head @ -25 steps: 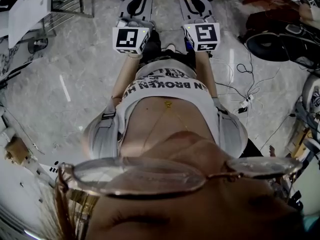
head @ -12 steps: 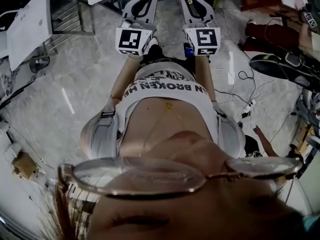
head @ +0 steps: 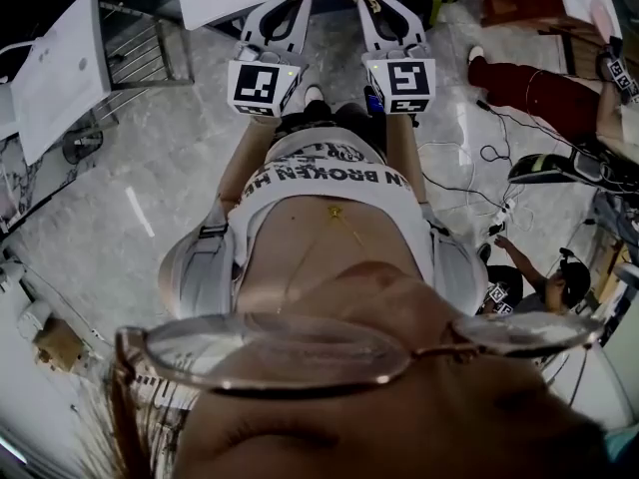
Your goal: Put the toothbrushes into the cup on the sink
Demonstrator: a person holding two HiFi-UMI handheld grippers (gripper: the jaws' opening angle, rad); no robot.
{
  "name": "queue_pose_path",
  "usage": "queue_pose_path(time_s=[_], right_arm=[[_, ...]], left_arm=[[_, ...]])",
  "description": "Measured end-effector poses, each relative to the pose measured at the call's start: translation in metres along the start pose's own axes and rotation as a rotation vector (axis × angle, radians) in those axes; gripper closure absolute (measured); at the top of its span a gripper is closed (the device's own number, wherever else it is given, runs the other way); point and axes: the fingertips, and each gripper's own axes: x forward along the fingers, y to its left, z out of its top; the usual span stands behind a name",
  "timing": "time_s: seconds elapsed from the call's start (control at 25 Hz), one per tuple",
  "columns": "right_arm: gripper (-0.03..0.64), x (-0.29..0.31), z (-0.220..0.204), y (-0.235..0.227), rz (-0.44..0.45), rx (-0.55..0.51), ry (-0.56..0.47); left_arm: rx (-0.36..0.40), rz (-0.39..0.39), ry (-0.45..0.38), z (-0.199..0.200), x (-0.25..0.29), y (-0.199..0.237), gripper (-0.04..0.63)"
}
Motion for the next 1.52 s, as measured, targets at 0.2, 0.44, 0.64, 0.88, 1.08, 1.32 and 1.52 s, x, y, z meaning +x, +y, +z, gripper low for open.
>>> queue_pose_path(time_s=[0.2,0.44,0.64,0.88,1.08,1.32,1.52], right_arm=[[0.560,0.020,0.003,0.009,0.001,-0.014,0.009],[0.560,0.031,0.004,0.010,0.012,-0.030,0.018],[0.560,0.049,0.002,0.002,0.032,-0.029,0.022],[0.560,0.084,0.004,-0.028,0.071,-0.031,0.011],[0.560,0.111,0.009,-0.061,0.101,-0.043,0.006],[0.560,0.148,0.009,-0.099,0.137,-0.057,0.003],[0.560,0.168,0.009,-0.125,0.149,-0.060,0.001]], left_arm=[[-0.006,0.000,-0.006,0.000,0.001,0.020,0.580],[-0.018,0.022,-0.011,-0.002,0.002,0.031,0.580],[-0.018,0.041,-0.007,-0.005,0.017,0.043,0.580],[-0.017,0.064,-0.002,-0.007,0.061,0.054,0.580],[-0.007,0.092,-0.004,-0.001,0.101,0.063,0.580],[0.002,0.136,0.001,0.001,0.146,0.079,0.580],[0.002,0.162,0.008,0.000,0.172,0.089,0.580]])
